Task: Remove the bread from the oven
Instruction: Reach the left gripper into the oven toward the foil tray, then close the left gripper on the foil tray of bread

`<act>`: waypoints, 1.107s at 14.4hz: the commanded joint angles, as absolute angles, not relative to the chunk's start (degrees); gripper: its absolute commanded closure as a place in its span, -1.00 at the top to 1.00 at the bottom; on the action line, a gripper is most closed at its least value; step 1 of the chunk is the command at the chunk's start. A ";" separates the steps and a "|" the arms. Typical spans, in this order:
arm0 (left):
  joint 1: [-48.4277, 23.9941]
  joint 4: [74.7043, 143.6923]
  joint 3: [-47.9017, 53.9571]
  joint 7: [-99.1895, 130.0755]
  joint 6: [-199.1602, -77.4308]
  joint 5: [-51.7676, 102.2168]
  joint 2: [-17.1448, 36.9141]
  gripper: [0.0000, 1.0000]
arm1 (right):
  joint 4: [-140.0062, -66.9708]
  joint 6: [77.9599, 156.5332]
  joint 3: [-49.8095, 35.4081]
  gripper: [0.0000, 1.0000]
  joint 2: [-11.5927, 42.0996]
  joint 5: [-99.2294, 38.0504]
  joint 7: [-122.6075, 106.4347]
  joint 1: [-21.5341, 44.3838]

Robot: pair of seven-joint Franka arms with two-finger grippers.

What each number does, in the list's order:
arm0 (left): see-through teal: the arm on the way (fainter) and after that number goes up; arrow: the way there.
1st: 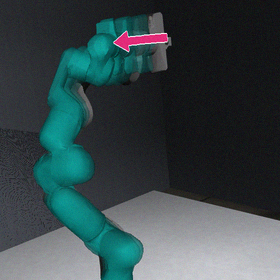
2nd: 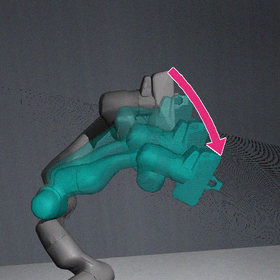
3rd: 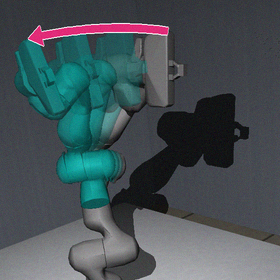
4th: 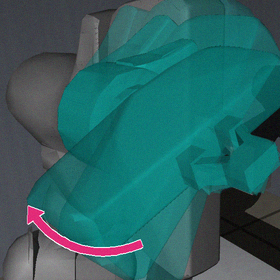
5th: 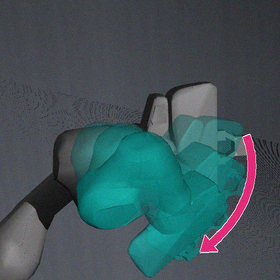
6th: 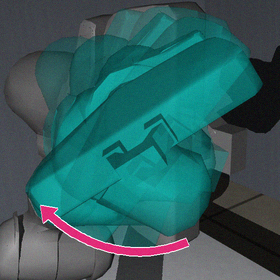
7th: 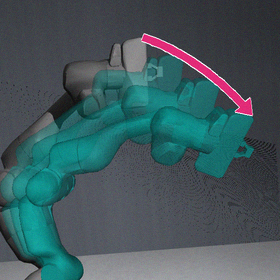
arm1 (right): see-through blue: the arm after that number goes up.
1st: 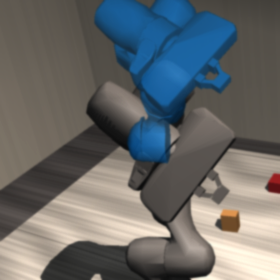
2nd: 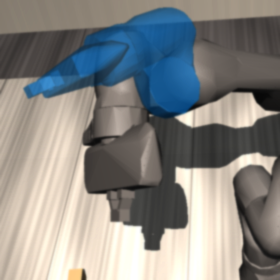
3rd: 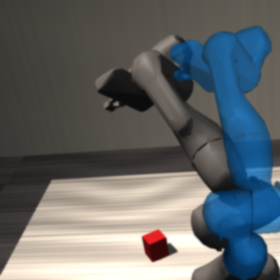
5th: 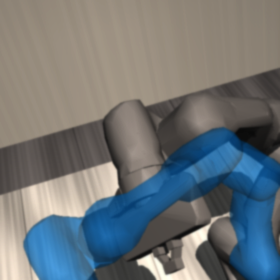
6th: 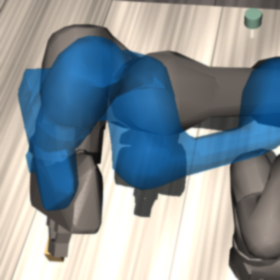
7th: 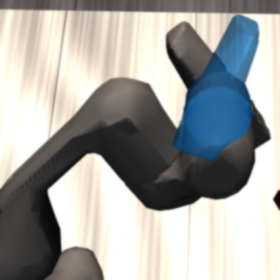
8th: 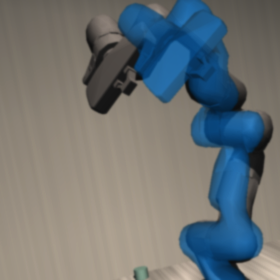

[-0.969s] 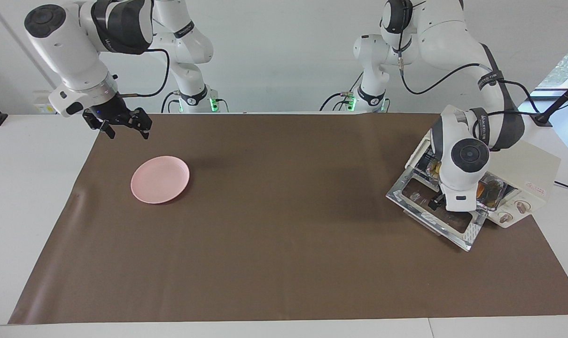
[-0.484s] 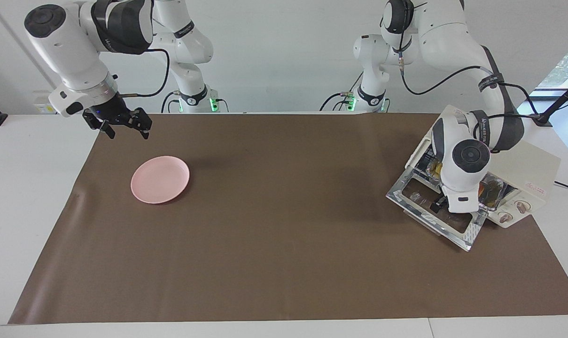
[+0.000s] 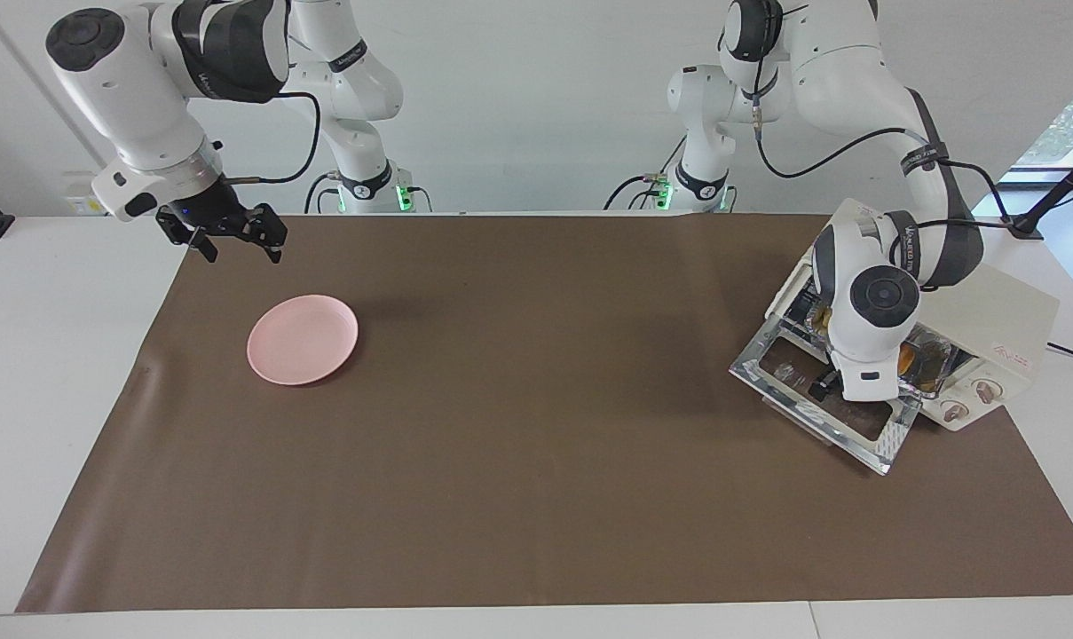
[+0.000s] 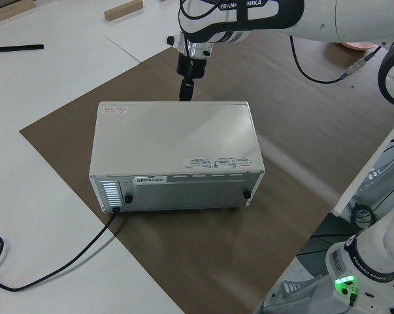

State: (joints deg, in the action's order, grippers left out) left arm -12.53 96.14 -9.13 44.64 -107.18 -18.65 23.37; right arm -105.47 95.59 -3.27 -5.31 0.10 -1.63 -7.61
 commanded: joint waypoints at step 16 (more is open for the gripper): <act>-10.90 102.31 -8.97 49.21 -112.23 -19.95 19.78 -0.51 | -107.40 96.77 -3.43 1.00 -6.86 0.88 -0.88 -7.56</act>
